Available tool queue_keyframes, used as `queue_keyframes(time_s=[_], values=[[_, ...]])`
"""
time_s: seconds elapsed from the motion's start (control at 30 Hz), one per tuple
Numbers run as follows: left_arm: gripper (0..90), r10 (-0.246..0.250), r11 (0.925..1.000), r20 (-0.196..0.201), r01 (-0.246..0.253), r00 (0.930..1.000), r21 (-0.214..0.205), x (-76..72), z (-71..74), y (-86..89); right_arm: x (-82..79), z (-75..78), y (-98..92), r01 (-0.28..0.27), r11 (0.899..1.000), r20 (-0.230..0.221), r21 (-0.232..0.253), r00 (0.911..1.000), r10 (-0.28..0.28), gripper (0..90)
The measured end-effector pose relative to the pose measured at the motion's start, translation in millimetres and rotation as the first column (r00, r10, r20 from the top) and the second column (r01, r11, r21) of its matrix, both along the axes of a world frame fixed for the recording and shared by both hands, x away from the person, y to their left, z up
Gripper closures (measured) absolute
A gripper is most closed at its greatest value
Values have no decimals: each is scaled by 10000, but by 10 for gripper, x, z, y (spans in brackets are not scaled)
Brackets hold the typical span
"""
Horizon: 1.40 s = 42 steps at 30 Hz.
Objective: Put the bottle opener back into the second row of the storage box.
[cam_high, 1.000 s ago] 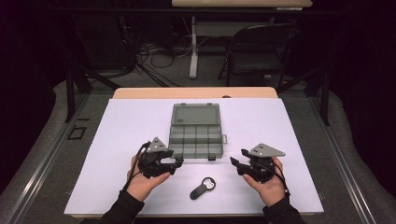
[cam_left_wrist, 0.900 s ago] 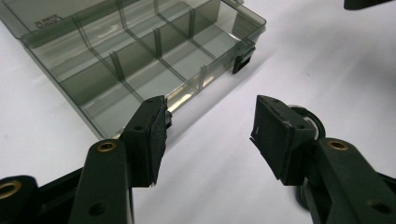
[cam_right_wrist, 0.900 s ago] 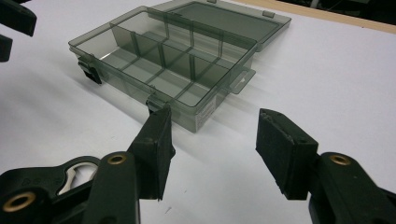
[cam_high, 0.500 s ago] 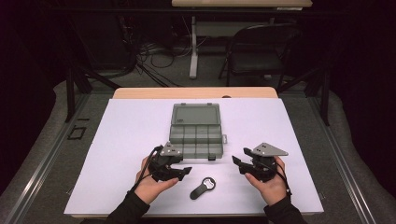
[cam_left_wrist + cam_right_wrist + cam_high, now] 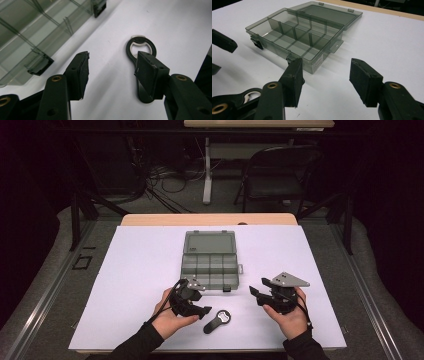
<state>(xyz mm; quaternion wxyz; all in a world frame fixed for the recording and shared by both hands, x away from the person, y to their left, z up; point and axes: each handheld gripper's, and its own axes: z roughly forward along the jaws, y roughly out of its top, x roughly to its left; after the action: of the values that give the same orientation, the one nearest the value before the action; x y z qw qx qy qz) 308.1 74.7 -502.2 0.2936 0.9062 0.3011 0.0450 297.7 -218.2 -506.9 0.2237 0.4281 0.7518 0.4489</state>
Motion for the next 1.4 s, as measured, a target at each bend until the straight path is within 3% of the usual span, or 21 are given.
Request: queue_keyframes(time_s=[0.13, 0.57, 1.4], values=[[438, -297, 9986, -71, 300, 9995, 429, -38, -7, -87, 1, -3, 4, -4, 10000, 44, -7, 10000, 4, 445], [443, -711, 9912, -710, 784, 9949, 1070, -79, -97, -280, 1, 2, -5, 24, 10000, 10, 46, 10000, -24, 444], [463, -1185, 9731, -1291, 1411, 9845, 1823, -119, -271, -482, 4, 3, -13, 9, 10000, 73, 94, 10000, -9, 445]])
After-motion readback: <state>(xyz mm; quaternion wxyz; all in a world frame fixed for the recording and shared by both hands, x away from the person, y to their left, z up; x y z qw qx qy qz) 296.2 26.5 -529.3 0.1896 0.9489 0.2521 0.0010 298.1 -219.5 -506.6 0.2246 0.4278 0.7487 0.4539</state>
